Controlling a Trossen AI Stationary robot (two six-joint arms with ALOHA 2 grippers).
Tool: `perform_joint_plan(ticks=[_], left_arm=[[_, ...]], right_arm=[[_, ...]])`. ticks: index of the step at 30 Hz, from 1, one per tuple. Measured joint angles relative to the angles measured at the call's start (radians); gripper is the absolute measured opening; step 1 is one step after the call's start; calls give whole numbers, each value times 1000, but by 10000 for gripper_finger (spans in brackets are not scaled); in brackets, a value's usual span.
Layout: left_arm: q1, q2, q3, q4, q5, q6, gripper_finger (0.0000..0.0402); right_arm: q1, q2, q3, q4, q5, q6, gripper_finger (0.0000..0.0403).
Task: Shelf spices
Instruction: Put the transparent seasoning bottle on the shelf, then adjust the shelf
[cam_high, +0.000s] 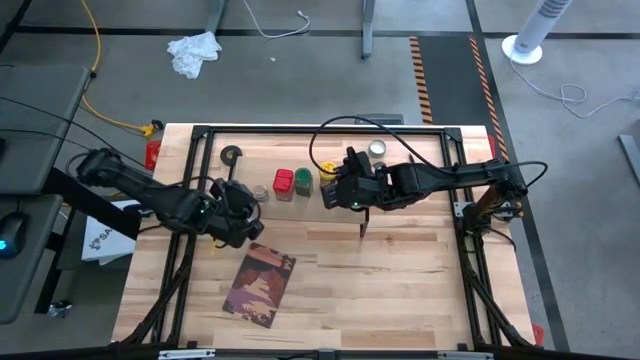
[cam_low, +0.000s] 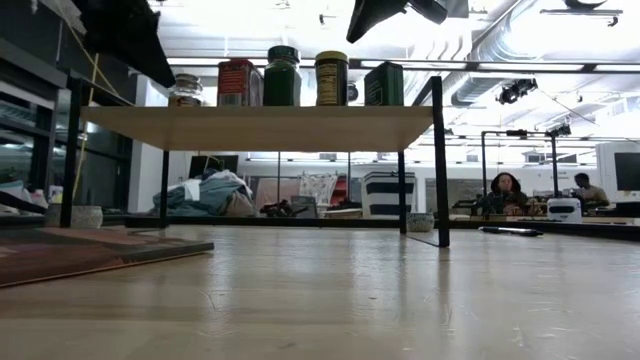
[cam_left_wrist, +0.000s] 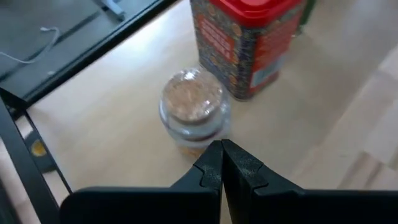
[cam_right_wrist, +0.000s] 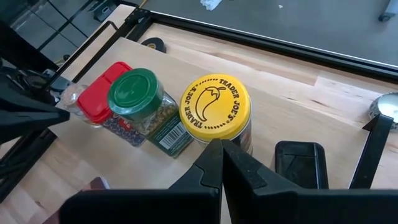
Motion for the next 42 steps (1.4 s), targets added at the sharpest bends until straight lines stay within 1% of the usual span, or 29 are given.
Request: perform_joint_plan(ticks=[9,12,14,15,17,19,21,23,26,30,33,35,38,42], left_arm=[[73,36,0,8,-12,52,0],[52,7,43,7,57,76,0],[10,-30,89,-15,74,109,0],[-14,-50,113,-38,65,116,0],[-62,-91,159,-95,13,113,0],[-101,-140,184,-178,-68,69,0],[-125,-190,184,-252,-136,6,0],[-129,-234,166,-323,-171,-51,0],[-129,-293,121,-371,-180,-75,0],[-154,-398,29,-354,-158,-106,0],[-183,-479,-45,-352,-163,-147,0],[-189,-522,-96,-332,-163,-152,0],[-188,-548,-175,-297,-93,-166,0],[-189,-540,-270,-256,2,-244,0]], right_arm=[[1,0,0,0,-6,2,0],[1,0,0,-4,-38,-39,0],[3,-2,0,-48,-53,-65,0],[3,-3,0,-94,-54,-56,0],[3,-7,0,-226,-50,17,0],[6,-9,0,-363,-23,106,0],[13,-14,0,-455,0,152,0],[19,-17,0,-479,4,150,0],[28,-23,0,-498,-5,106,0],[34,-51,0,-599,-24,76,0],[34,-110,-19,-589,-27,81,0],[34,-155,-39,-589,-16,117,0],[34,-216,-89,-603,0,193,0],[43,-299,-176,-604,0,288,0]])
